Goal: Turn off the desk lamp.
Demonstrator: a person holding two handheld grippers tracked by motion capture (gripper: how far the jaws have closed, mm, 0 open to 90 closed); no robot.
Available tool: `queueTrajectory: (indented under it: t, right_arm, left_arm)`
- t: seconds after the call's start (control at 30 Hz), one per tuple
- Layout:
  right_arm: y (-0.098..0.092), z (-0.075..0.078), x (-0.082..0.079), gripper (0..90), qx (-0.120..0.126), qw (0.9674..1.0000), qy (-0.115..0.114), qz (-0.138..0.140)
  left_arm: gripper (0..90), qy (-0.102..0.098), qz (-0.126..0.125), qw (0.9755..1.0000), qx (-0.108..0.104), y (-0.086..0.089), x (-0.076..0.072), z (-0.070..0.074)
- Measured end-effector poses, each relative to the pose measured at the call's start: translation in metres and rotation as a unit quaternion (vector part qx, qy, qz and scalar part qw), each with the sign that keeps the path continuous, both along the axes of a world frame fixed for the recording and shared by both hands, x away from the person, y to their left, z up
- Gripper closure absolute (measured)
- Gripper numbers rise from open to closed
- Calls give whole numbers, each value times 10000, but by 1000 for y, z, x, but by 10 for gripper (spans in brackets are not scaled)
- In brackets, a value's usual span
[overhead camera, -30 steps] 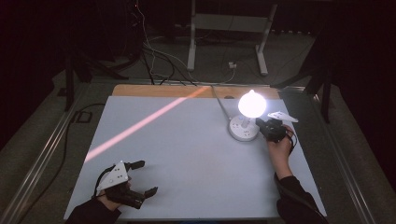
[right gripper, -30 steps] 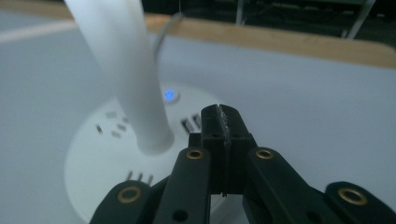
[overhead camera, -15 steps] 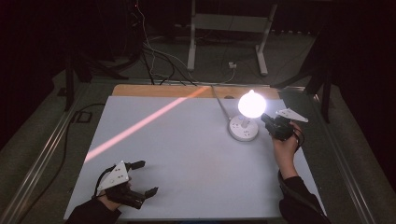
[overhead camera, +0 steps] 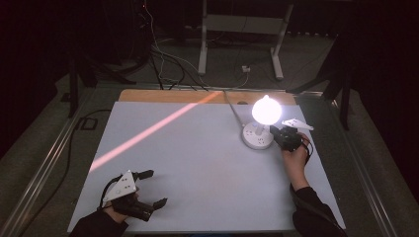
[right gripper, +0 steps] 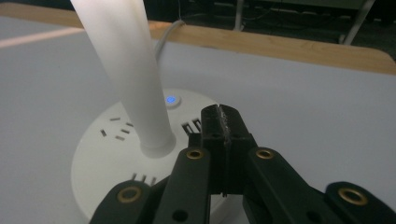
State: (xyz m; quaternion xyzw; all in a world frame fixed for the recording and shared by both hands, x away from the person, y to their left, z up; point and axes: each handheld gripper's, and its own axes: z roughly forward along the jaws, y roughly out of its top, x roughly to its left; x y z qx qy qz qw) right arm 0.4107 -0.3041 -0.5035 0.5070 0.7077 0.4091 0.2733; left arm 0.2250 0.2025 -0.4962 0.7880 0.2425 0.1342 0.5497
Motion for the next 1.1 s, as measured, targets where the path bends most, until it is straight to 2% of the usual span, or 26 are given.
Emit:
queueTrajectory:
  t: [0.43, 0.67, 0.9, 0.93, 1.1]
  right_arm:
    - [4, -9, 3, 895, -159, 9997, 164, 38]
    - [4, -10, 3, 896, -208, 9997, 128, 77]
    - [1, -11, 5, 897, -120, 9998, 133, 89]
    - [-2, -12, 6, 896, 127, 9997, 213, 72]
    - [-3, -7, 5, 889, -34, 9998, 182, 51]
  left_arm:
    - [6, -12, -6, 10000, 30, 0, 0, 0]
    - [6, -25, -16, 10000, 60, -1, -1, 0]
    - [6, -20, -14, 10000, 42, -1, 0, 0]
    - [6, -11, -15, 10000, 37, -1, 0, 0]
    - [6, -18, -15, 10000, 36, -1, 0, 0]
